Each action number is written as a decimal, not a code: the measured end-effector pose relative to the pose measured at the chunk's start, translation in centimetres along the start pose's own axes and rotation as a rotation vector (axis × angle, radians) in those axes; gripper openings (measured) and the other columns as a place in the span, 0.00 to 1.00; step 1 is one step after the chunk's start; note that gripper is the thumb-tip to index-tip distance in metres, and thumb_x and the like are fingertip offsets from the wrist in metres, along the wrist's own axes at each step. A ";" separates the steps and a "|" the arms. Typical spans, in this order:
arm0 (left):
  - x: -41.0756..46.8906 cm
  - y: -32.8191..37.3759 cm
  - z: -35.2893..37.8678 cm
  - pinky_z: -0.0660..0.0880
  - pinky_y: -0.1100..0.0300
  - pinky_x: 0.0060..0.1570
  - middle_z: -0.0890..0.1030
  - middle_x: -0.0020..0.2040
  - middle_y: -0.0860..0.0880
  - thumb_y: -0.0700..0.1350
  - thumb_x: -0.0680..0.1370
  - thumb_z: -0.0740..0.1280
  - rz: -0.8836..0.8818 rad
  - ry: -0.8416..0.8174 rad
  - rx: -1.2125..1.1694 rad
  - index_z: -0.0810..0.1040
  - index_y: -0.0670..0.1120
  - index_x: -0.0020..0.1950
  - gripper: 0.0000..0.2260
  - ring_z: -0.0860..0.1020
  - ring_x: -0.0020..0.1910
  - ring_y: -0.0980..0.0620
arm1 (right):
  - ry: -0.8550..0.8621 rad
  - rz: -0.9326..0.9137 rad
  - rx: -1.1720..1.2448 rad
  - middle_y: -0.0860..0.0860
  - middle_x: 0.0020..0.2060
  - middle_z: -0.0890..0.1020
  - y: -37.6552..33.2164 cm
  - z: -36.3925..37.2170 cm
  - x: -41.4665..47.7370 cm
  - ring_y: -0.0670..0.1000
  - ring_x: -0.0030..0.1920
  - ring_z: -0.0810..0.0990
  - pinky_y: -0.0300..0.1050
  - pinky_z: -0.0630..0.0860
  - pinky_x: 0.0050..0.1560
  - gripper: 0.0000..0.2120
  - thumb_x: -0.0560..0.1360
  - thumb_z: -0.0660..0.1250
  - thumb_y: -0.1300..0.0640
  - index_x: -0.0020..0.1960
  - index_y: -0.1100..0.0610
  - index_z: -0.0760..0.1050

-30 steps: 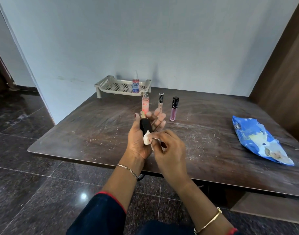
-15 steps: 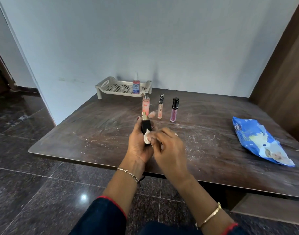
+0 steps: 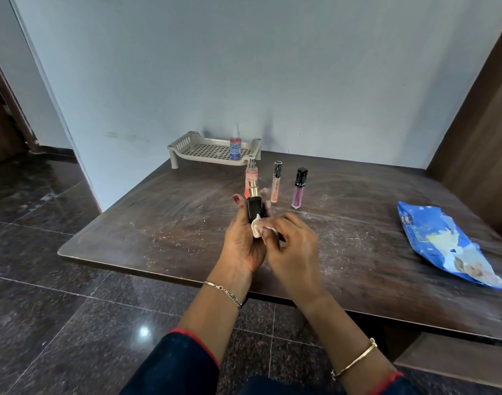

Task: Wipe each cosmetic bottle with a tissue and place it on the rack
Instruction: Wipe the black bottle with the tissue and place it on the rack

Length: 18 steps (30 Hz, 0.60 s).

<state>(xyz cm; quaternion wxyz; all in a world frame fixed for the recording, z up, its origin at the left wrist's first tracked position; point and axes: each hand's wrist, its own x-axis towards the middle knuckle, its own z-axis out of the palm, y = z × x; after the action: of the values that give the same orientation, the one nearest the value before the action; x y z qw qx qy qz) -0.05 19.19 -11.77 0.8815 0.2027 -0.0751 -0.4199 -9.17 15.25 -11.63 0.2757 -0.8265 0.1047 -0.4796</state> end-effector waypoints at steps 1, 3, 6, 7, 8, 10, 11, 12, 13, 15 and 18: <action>-0.3 -0.1 0.1 0.80 0.61 0.37 0.79 0.36 0.49 0.63 0.77 0.58 0.006 0.001 0.034 0.78 0.44 0.56 0.24 0.80 0.32 0.55 | -0.006 -0.006 0.004 0.46 0.39 0.81 0.0 -0.1 0.1 0.43 0.39 0.78 0.41 0.76 0.40 0.08 0.69 0.71 0.68 0.43 0.56 0.82; -0.7 -0.2 0.2 0.81 0.56 0.42 0.78 0.36 0.48 0.65 0.75 0.58 0.017 0.004 0.114 0.79 0.44 0.55 0.27 0.80 0.35 0.52 | -0.013 -0.012 0.019 0.45 0.40 0.81 -0.1 -0.4 0.0 0.42 0.41 0.79 0.42 0.77 0.41 0.09 0.69 0.71 0.68 0.43 0.55 0.82; -0.8 -0.3 -0.2 0.79 0.55 0.43 0.78 0.40 0.46 0.64 0.75 0.60 0.062 0.022 0.160 0.79 0.43 0.52 0.25 0.78 0.37 0.51 | 0.068 0.094 0.008 0.45 0.42 0.83 0.1 -1.0 0.4 0.44 0.43 0.80 0.48 0.80 0.44 0.08 0.71 0.72 0.63 0.46 0.51 0.82; -0.8 -0.3 -0.4 0.78 0.59 0.38 0.77 0.40 0.47 0.64 0.74 0.60 0.070 0.033 0.147 0.80 0.42 0.53 0.26 0.76 0.35 0.53 | 0.105 0.164 0.009 0.45 0.44 0.83 0.4 -1.2 0.7 0.46 0.44 0.81 0.51 0.80 0.46 0.07 0.72 0.72 0.60 0.47 0.50 0.81; -0.8 -0.3 -0.5 0.76 0.62 0.34 0.74 0.38 0.48 0.66 0.73 0.61 0.071 0.048 0.139 0.80 0.42 0.54 0.28 0.73 0.33 0.56 | 0.131 0.229 0.020 0.45 0.45 0.82 0.6 -1.5 1.1 0.47 0.45 0.81 0.53 0.79 0.48 0.07 0.72 0.71 0.58 0.48 0.49 0.81; -0.7 -0.2 -0.9 0.72 0.65 0.29 0.70 0.34 0.50 0.67 0.73 0.60 0.057 0.055 0.111 0.79 0.42 0.58 0.31 0.69 0.29 0.58 | 0.148 0.316 0.051 0.44 0.48 0.81 0.6 -2.0 2.1 0.48 0.49 0.79 0.54 0.78 0.52 0.07 0.73 0.70 0.56 0.50 0.48 0.79; -0.9 -0.2 -0.8 0.72 0.66 0.29 0.70 0.33 0.51 0.66 0.74 0.58 0.049 0.045 0.101 0.78 0.42 0.60 0.31 0.69 0.29 0.58 | 0.142 0.329 0.067 0.43 0.49 0.80 0.5 -2.3 2.6 0.45 0.51 0.78 0.50 0.78 0.54 0.07 0.74 0.69 0.56 0.51 0.48 0.79; -0.8 -0.2 -1.0 0.72 0.66 0.29 0.70 0.33 0.51 0.66 0.74 0.58 0.048 0.036 0.094 0.77 0.41 0.61 0.31 0.69 0.29 0.58 | 0.120 0.321 0.075 0.40 0.48 0.78 0.2 -2.5 3.0 0.40 0.52 0.76 0.43 0.77 0.55 0.07 0.74 0.69 0.57 0.51 0.48 0.79; -0.9 -0.2 -0.9 0.72 0.66 0.30 0.71 0.34 0.50 0.65 0.75 0.58 0.042 0.028 0.079 0.77 0.41 0.61 0.30 0.70 0.29 0.58 | 0.079 0.300 0.068 0.37 0.47 0.75 -0.2 -2.5 3.4 0.35 0.51 0.74 0.34 0.74 0.54 0.08 0.75 0.68 0.59 0.52 0.49 0.79; -0.8 -0.3 -0.9 0.76 0.61 0.38 0.75 0.40 0.47 0.64 0.74 0.61 0.027 0.007 0.042 0.76 0.41 0.59 0.29 0.74 0.36 0.54 | -0.031 0.217 0.017 0.37 0.45 0.73 -1.2 -2.2 3.7 0.31 0.48 0.73 0.27 0.72 0.50 0.09 0.76 0.67 0.61 0.54 0.52 0.80; -1.1 -0.5 -0.5 0.76 0.53 0.59 0.80 0.52 0.41 0.62 0.75 0.62 -0.019 -0.032 0.001 0.76 0.40 0.61 0.28 0.79 0.53 0.47 | -0.116 -0.023 -0.094 0.47 0.47 0.78 -1.7 -0.9 2.9 0.45 0.46 0.77 0.43 0.77 0.48 0.10 0.75 0.65 0.65 0.53 0.55 0.81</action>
<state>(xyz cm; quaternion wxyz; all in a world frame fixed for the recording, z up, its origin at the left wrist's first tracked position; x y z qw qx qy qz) -0.95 19.93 -12.42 0.8759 0.1972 -0.0877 -0.4315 -8.58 15.10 -8.20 0.2368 -0.8659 0.1014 -0.4287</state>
